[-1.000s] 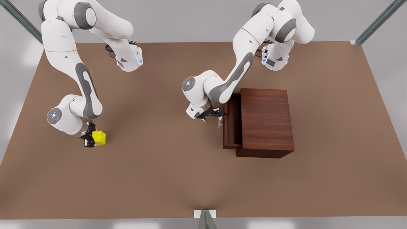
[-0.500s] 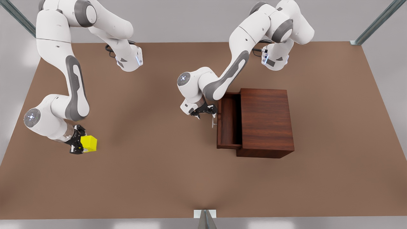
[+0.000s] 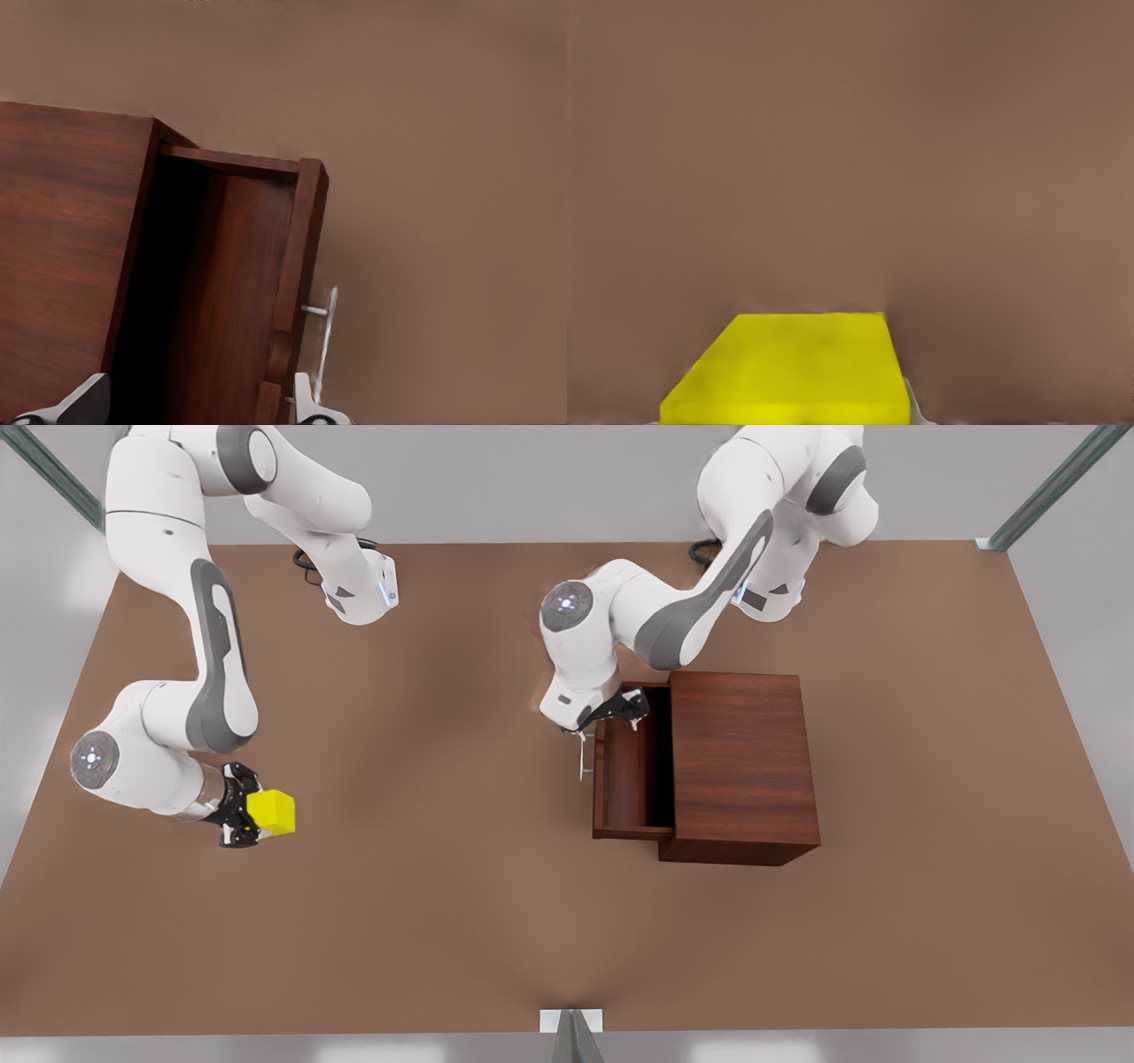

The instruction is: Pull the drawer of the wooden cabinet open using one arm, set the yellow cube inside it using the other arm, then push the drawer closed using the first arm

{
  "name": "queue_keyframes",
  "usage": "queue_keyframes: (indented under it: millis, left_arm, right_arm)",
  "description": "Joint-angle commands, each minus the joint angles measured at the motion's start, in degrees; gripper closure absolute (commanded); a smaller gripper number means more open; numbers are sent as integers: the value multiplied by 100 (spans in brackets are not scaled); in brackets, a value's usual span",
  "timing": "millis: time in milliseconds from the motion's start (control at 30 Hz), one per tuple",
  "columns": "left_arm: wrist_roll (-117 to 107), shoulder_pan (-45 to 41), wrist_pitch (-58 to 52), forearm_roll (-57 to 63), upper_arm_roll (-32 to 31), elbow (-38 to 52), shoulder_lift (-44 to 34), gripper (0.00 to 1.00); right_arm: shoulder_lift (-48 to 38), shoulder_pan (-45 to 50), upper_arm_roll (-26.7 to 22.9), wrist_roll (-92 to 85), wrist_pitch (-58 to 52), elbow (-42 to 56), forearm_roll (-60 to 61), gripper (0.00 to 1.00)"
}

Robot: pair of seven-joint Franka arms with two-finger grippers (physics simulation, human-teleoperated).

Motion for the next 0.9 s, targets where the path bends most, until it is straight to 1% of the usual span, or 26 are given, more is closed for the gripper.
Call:
queue_keyframes:
  millis: [0,33,67,100,133,167,200,233,267,300,333,400,467,567,733,767,800,867]
  left_arm:
    - [2491,1286,-1158,-1167,18,-130,-525,0]
    - [3353,2121,-1246,-1440,18,-139,-666,0]
    - [3854,2658,-1141,-1625,18,-226,-736,0]
    - [4347,3107,-203,-1800,18,-1129,-1245,0]
    - [4426,3344,134,-1871,70,-1440,-1528,0]
    - [4435,3415,-113,-1792,70,-1132,-1475,0]
    - [4601,3476,-121,-1801,70,-1106,-1466,0]
    - [5551,3547,-209,-1810,70,-1106,-1466,0]
    - [5648,3573,-306,-1801,88,-1053,-1457,0]
    - [5613,3565,-1025,-1801,35,-387,-1045,0]
    - [5639,3599,-1150,-1792,35,-279,-921,0]
    - [5665,3564,-1123,-1617,27,-271,-921,0]
    - [5604,3564,-1123,-1590,18,-244,-921,0]
    - [5613,3573,-1132,-1546,26,-262,-921,0]
    - [5595,3600,-1141,-1555,35,-323,-851,0]
    - [5595,3608,-1141,-1555,35,-332,-851,0]
    - [5578,3626,-1124,-1564,44,-332,-851,0]
    - [5446,3661,-1123,-1563,62,-376,-868,0]
  right_arm:
    - [-4,28,336,1348,-533,135,2,30]
    - [5,28,600,1805,-586,301,2,30]
    - [22,45,811,2174,-691,442,-7,30]
    - [57,309,846,2648,-876,671,-7,30]
    - [92,625,846,3211,-893,846,11,30]
    - [136,889,837,3756,-893,987,11,30]
    - [189,1108,837,4178,-893,1084,11,30]
    - [268,1469,846,4644,-885,1242,283,30]
    - [347,1689,846,5021,-876,1400,362,30]
    - [488,1961,846,5487,-814,1611,362,30]
    - [602,2216,846,5874,-797,1804,362,30]
    - [848,2594,837,6560,-788,2261,371,30]
    - [962,2928,837,7079,-586,2455,371,30]
    - [1410,3297,820,7623,-568,3219,371,31]
    - [1736,3675,820,8203,485,3396,441,31]
    - [1841,3850,759,8256,574,3396,441,31]
    - [1990,3948,802,8388,592,3623,432,31]
    - [2219,4246,714,8617,592,3940,432,31]
